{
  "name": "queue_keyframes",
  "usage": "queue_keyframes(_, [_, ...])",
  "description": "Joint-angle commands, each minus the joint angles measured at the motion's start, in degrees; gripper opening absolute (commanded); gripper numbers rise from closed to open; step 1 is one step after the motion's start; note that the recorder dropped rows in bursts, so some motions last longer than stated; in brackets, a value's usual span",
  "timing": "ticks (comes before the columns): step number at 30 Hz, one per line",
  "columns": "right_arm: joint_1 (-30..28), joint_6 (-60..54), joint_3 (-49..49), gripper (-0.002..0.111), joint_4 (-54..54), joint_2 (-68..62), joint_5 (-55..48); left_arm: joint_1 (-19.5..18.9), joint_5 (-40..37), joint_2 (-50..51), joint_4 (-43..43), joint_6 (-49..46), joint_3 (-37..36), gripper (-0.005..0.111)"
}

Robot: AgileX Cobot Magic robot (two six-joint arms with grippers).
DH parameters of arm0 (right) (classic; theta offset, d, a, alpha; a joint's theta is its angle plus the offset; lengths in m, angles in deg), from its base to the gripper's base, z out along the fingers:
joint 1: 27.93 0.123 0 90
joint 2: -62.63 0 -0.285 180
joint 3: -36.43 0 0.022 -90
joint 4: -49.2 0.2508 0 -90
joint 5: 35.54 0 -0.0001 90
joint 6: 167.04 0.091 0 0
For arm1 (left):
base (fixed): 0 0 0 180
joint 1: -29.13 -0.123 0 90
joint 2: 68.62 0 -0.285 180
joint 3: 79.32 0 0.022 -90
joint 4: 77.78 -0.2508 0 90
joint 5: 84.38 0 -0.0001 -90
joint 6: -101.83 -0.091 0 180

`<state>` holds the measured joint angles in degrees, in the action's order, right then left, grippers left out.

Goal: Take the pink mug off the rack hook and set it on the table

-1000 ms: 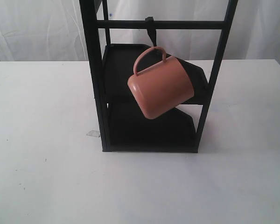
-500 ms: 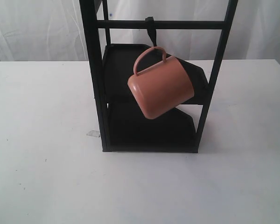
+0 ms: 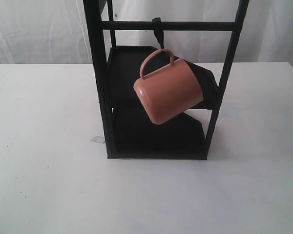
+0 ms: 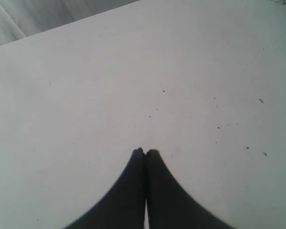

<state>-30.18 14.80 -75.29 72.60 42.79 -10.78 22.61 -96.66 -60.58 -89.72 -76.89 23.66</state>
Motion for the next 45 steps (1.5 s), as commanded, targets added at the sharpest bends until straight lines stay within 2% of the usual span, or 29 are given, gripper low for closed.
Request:
queue_keyframes(1, [-0.11,-1.42,-6.53,0.000,-6.50,-9.98,-12.48,-0.18,0.20,-0.26,-0.16,0.19,-0.20,0.000])
queue_keyframes(8, [-0.11,-2.44,-17.54,0.000,-9.15,-28.53,-33.19,-0.18,0.20,-0.26,-0.16,0.19,-0.20,0.000])
queue_keyframes(15, [1.06,-8.38,-27.01,0.000,-8.22,-40.05,-52.57,-0.18,0.20,-0.26,-0.16,0.19,-0.20,0.000])
queue_keyframes(24, [6.11,-29.11,-34.41,0.000,3.67,-42.49,-76.99,-0.18,0.20,-0.26,-0.16,0.19,-0.20,0.000])
queue_keyframes(31, [10.27,-42.70,-34.96,0.000,18.04,-42.49,-76.66,-0.18,0.20,-0.26,-0.16,0.19,-0.20,0.000])
queue_keyframes(37, [14.04,-54.45,-34.96,0.001,23.88,-42.49,-77.40,-0.18,0.20,-0.26,-0.16,0.19,-0.20,0.000])
queue_keyframes(39, [15.09,-56.80,-34.96,0.006,24.04,-42.49,-77.19,-0.18,0.20,-0.26,-0.16,0.19,-0.20,0.000])
queue_keyframes(45, [16.72,-58.74,-34.96,0.030,24.41,-42.76,-74.57,-0.18,0.20,-0.26,-0.16,0.19,-0.20,0.000])
